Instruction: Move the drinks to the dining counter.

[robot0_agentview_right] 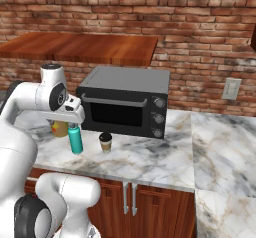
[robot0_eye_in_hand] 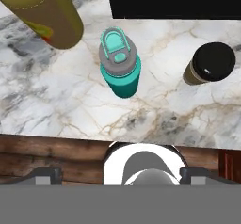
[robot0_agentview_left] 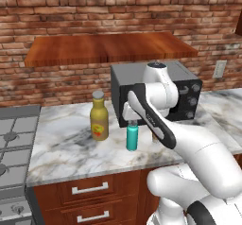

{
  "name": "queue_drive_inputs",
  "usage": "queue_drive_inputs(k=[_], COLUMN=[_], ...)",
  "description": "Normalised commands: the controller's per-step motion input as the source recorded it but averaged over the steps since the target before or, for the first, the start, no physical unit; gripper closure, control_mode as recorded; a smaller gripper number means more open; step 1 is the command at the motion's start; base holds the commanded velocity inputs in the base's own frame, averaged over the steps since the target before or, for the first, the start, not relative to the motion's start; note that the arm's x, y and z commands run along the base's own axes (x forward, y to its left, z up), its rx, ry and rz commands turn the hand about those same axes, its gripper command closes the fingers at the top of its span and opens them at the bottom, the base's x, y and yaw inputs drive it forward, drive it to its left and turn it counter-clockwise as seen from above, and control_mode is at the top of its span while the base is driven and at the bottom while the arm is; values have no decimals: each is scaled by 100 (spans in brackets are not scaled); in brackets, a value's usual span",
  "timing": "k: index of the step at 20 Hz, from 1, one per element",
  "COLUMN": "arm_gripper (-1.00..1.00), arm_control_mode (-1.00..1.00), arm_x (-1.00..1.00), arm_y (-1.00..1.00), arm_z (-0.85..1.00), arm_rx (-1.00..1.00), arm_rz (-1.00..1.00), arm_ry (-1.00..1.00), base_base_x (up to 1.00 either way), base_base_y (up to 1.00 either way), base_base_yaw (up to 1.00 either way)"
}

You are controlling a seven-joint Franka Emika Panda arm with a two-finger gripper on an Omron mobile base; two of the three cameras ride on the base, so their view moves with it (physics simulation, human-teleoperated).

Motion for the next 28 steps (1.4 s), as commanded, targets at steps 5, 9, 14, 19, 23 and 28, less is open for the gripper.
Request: queue_drive_inputs(k=[5, 9, 14, 19, 23, 28], arm_gripper=[-100, -100, -100, -100, -100, -100], arm_control_mode=[-100, -100, -100, -100, -100, -100], arm_x=[15, 31, 28, 17, 11, 8], arm_y=[0, 0, 9, 7, 0, 0], arm_z=[-31, -31, -21, -1, 0, -6], arm_rx=[0, 0, 0, 0, 0, 0], arm_rz=[0, 0, 0, 0, 0, 0], arm_ry=[6, 11, 9, 1, 0, 0], base_base_x=[0, 0, 0, 0, 0, 0], base_base_y=[0, 0, 0, 0, 0, 0], base_base_yaw=[0, 0, 0, 0, 0, 0])
